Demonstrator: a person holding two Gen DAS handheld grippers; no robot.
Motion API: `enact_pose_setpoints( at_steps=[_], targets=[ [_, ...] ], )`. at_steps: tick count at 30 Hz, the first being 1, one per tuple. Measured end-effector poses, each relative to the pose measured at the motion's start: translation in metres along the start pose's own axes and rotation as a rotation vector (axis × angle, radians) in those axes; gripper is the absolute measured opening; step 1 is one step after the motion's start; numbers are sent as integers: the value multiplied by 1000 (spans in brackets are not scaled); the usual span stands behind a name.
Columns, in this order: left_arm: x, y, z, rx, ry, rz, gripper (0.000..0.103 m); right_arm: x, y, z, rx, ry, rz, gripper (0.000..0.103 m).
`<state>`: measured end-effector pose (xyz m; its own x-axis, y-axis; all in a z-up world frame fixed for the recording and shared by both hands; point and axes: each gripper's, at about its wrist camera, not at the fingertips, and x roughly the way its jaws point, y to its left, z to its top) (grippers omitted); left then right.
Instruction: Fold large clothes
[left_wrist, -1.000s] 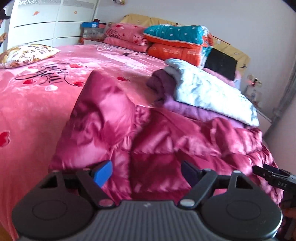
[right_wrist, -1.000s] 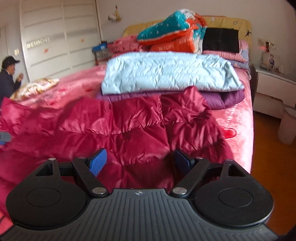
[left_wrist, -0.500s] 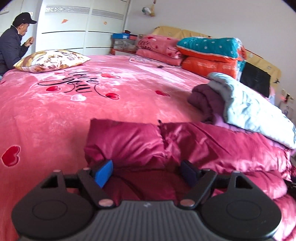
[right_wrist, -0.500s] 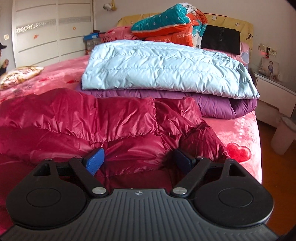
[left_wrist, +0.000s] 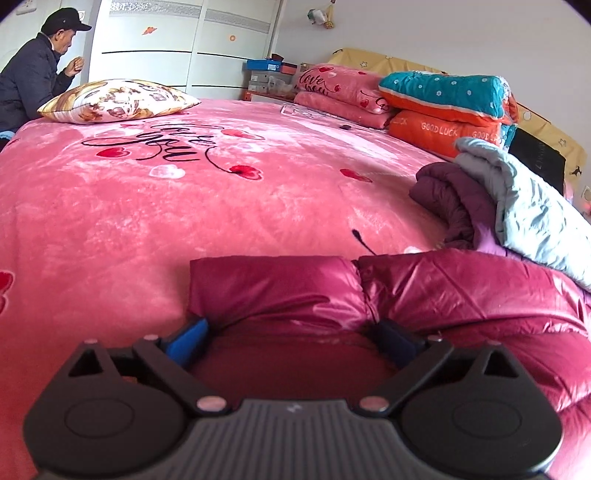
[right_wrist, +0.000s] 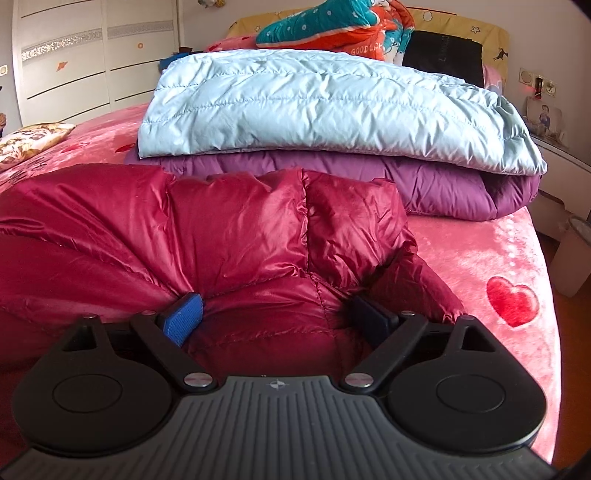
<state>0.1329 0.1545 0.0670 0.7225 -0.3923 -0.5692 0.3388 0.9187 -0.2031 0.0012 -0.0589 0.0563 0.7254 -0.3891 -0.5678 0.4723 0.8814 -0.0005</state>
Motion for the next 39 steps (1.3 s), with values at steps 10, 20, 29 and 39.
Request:
enact_pose_setpoints(
  at_steps=[10,20,29,39],
  targets=[
    [-22,-9,12,21,5,45,93,-16,-14,3,78,-34,44,103],
    [-75,-93,38,60,-55,-111,93,-68,-52,25,248,-170,9,103],
    [-14,-168,15,158,64,-85,93,-40,-59,6,175,-53,-47,103],
    [20,-169,-4,166,91,-58,101,-11,-81,-2,268,48,19,103]
  ],
)
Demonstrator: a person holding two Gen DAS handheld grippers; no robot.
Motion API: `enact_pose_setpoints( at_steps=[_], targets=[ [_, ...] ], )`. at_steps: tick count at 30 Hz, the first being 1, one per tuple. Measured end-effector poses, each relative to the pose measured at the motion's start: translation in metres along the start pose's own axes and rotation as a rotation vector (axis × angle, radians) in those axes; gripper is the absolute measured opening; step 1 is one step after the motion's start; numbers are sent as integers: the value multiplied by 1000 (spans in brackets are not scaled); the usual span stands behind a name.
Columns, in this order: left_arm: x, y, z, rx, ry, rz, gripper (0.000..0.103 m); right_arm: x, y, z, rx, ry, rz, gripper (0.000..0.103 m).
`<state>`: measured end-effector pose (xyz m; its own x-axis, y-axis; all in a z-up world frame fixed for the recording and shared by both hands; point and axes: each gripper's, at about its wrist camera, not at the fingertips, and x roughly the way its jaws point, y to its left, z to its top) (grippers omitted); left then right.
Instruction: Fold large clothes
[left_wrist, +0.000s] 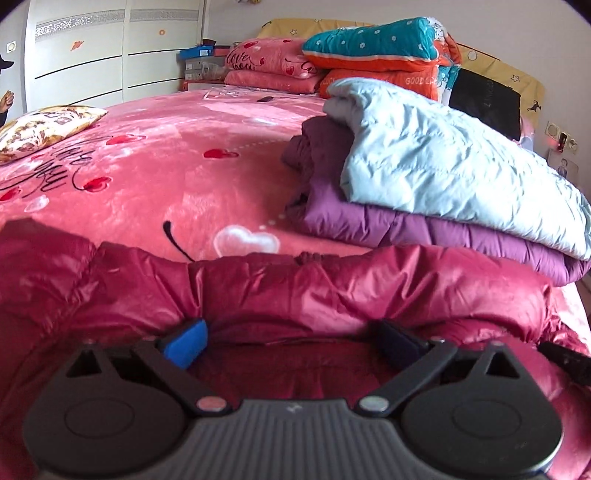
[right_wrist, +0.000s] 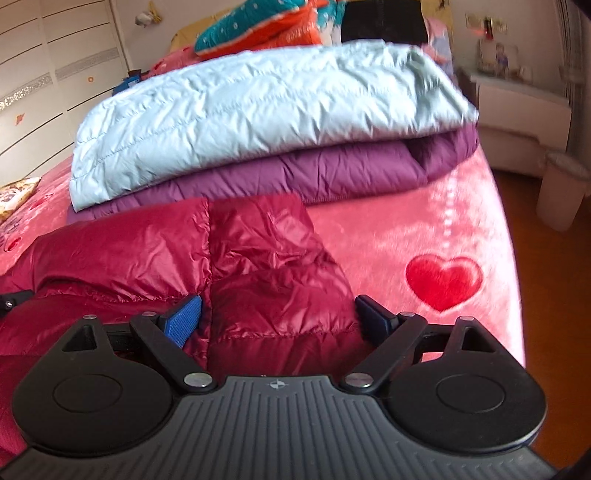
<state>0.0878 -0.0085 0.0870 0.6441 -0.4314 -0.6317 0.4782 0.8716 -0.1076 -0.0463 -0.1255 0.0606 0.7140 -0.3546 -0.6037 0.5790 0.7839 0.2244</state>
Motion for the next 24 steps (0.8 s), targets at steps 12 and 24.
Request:
enact_pose_setpoints(
  at_steps=[12,24],
  targets=[
    [-48,20,6,-37,-22,-107,96,-23,-71,20,215,84,320,103],
    [-137,184,-6,-295,80,-102,96,-25,-152,-16,506,221,730,103]
  ],
)
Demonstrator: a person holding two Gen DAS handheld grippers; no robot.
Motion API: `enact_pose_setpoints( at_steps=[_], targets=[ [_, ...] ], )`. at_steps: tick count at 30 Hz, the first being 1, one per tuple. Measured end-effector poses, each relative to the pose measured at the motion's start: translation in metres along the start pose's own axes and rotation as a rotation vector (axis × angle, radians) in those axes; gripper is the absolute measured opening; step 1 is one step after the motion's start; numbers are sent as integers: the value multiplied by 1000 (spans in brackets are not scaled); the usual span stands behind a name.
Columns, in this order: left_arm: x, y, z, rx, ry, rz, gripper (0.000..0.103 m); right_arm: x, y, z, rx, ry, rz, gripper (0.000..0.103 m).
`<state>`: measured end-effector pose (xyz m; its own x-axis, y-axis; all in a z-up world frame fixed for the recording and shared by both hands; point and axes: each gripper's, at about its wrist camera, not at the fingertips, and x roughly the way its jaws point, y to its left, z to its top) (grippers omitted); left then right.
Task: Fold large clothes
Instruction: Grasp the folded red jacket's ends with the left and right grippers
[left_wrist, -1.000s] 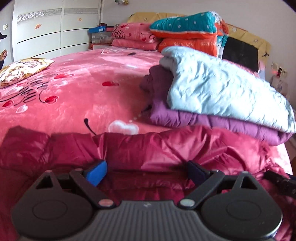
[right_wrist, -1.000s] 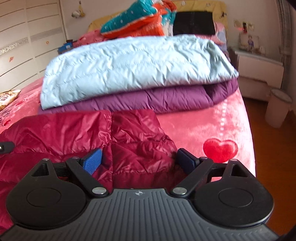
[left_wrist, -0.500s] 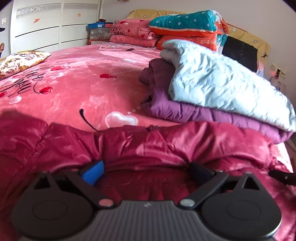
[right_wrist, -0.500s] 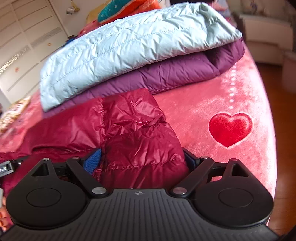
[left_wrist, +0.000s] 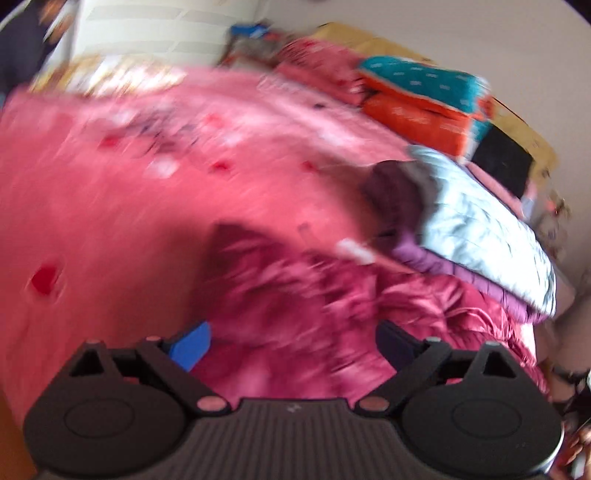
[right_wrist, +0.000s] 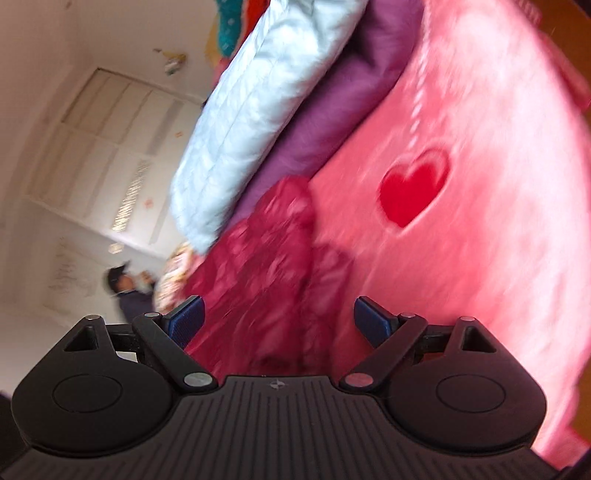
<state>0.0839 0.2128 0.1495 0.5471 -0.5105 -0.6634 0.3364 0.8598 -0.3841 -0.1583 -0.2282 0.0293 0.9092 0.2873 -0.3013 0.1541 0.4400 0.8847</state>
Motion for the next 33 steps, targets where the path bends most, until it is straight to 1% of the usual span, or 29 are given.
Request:
enact_pose_setpoints(
  at_steps=[2,3,4,6,8,10,13,15,16,17,18,21,23,26,29,33],
  targets=[
    [1,35,-4,-130,38,-69,96,5,4,-2,-28,32,4,103],
    [4,46,-5,-177,43,-92,96,9,6,-2,-36,49,5,103],
    [6,55,-8,-211,43,-117,96,14,8,-4,-43,65,0,103],
    [16,67,-11,-255,57,-193,96,21,10,-7,-72,90,-13,103],
    [29,74,-13,-282,78,-238,96,26,15,-8,-98,111,-7,103],
    [42,78,-14,-272,107,-261,96,32,17,-9,-111,124,3,103],
    [60,79,-14,-250,141,-270,96,38,20,-10,-117,141,26,103],
    [66,80,-14,-251,141,-308,97,44,22,-11,-125,160,41,103],
    [71,78,-13,-252,148,-330,98,48,23,-12,-129,170,46,103],
    [76,76,-12,-250,161,-348,102,51,24,-13,-134,181,53,103],
    [80,75,-13,-241,173,-361,102,54,26,-14,-138,192,58,103],
    [94,65,-12,-205,212,-399,102,61,29,-16,-140,215,78,103],
    [102,55,-9,-177,236,-420,102,65,27,-15,-113,219,111,103],
    [112,41,-7,-123,269,-453,102,71,25,-14,-92,225,128,103],
    [122,29,-7,-79,293,-482,102,76,27,-15,-87,213,101,103],
    [127,22,-8,-82,289,-494,101,79,40,-19,-146,204,23,103]
  ],
)
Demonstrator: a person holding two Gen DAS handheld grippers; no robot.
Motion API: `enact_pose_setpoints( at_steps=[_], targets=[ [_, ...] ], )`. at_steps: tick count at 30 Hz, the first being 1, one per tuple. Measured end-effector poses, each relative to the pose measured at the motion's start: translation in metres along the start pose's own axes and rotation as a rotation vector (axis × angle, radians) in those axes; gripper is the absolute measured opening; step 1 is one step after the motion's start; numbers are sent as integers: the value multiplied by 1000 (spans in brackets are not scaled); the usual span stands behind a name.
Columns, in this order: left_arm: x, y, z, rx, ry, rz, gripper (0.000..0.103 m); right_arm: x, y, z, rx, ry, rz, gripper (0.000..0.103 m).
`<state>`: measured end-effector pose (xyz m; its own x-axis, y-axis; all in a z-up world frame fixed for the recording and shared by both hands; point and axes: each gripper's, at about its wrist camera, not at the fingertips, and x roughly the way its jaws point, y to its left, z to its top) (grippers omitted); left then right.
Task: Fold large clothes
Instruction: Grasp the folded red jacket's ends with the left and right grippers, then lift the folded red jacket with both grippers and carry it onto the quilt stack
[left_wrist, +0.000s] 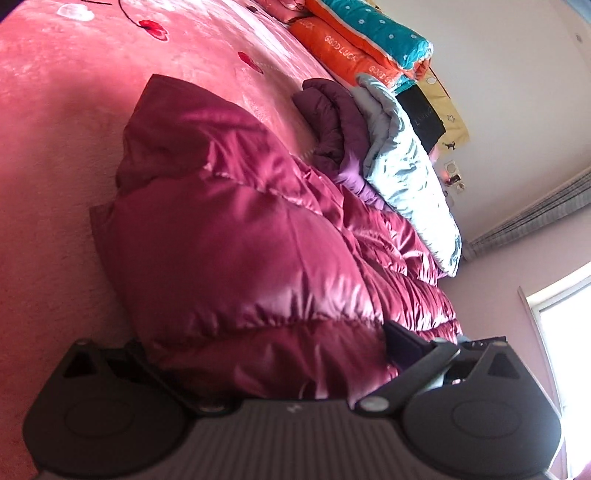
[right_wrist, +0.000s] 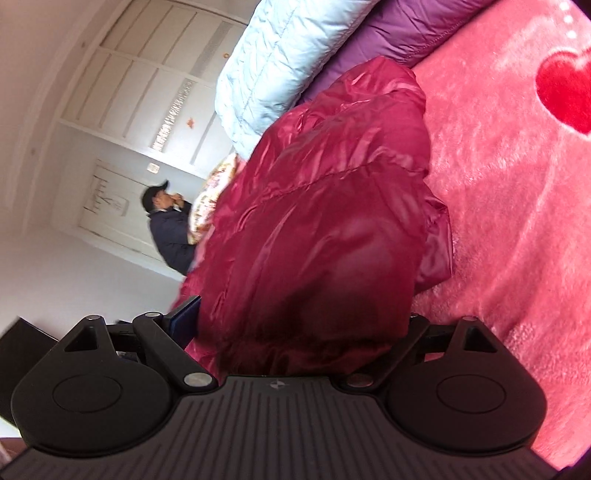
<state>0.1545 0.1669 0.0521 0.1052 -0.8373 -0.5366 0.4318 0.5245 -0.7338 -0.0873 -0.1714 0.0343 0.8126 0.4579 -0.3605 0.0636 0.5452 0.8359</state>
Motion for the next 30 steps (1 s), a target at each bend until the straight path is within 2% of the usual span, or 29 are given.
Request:
enact_pose_setpoints(
  at_steps=[2,3,4,8,12,15,22,30],
  targets=[
    [-1,-4,-3,-2,-19,9,99,0,8,-2,-33,-4,-55,101],
    [-3,-4,-6,-5,-26,14,94,-1,12,-4,-48,-8,-85,98],
    [-5,-4,-8,-9,-33,20,91,0,17,-5,-64,-14,-114,93],
    [-9,-10,-12,-12,-47,75,69,0,39,-14,-131,-53,-226,76],
    [-15,-22,-18,7,-69,117,49,1,64,-27,-212,-114,-336,67],
    [-17,-35,-21,31,-84,152,40,3,85,-40,-284,-161,-431,60],
    [-24,-60,-30,65,-114,192,32,-3,140,-78,-483,-280,-625,45],
    [-42,-97,-45,107,-153,117,28,-39,176,-113,-574,-433,-727,42]
  ],
)
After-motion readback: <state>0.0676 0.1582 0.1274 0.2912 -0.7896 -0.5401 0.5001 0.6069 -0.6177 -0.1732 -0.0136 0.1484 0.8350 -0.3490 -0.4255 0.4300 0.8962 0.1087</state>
